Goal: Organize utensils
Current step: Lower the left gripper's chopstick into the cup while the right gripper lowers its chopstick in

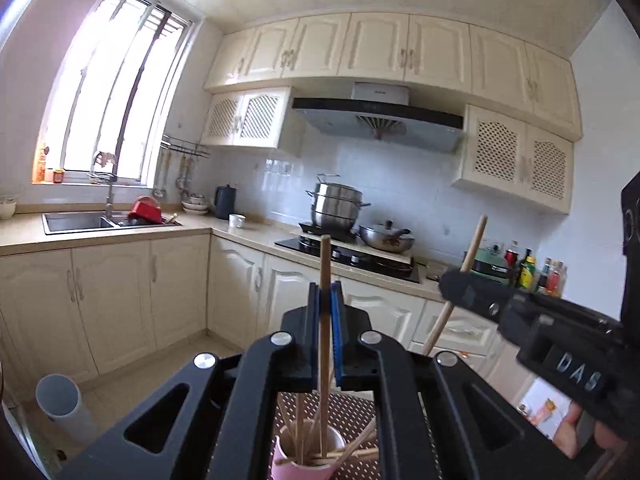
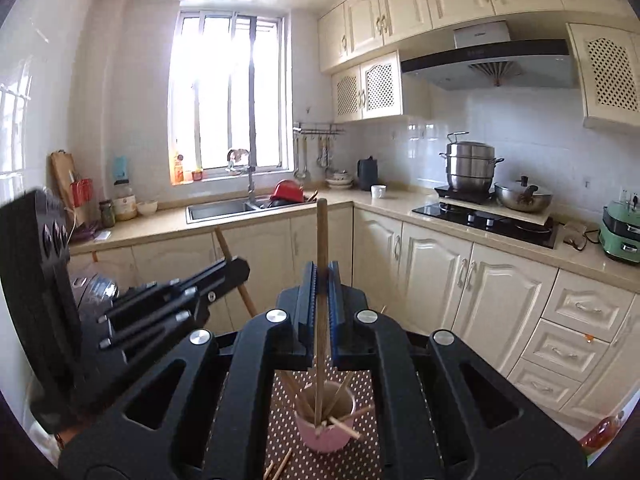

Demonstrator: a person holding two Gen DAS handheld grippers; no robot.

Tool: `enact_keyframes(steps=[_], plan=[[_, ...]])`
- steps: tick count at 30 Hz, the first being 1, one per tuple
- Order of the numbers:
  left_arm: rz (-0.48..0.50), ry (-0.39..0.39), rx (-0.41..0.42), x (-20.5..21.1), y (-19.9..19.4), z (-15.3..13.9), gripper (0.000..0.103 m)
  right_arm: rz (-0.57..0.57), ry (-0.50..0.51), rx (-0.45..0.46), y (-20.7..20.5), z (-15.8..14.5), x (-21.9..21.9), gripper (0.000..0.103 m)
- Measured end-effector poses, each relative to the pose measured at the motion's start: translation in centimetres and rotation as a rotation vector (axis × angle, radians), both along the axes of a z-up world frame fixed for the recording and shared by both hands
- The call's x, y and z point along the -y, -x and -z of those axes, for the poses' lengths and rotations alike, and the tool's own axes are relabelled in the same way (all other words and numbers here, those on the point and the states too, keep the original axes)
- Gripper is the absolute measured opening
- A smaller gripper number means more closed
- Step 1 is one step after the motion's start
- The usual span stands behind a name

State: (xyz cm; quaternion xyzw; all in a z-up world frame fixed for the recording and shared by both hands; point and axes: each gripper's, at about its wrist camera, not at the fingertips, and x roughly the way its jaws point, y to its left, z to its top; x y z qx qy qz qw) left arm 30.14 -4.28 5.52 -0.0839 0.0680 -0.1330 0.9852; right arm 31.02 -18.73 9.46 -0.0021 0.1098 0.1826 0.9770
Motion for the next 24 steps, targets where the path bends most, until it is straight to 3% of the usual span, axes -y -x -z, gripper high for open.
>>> enact_keyframes(steps=[6, 12, 24], plan=[[-0.006, 0.006, -0.011, 0.2, -1.7, 1.5, 0.006, 0.02, -0.049, 0.028, -1.9, 0.2, 0.8, 0.006], [0.004, -0.046, -0.04, 0.9, -2.6, 4.3, 0.006, 0.04, -0.092, 0.014, -3.8, 1.3, 1.5, 0.006], [0.024, -0.088, -0.035, 0.9, -2.4, 5.7, 0.006, 0.025, -0.004, -0.065, -5.0, 5.2, -0.3, 0.006]])
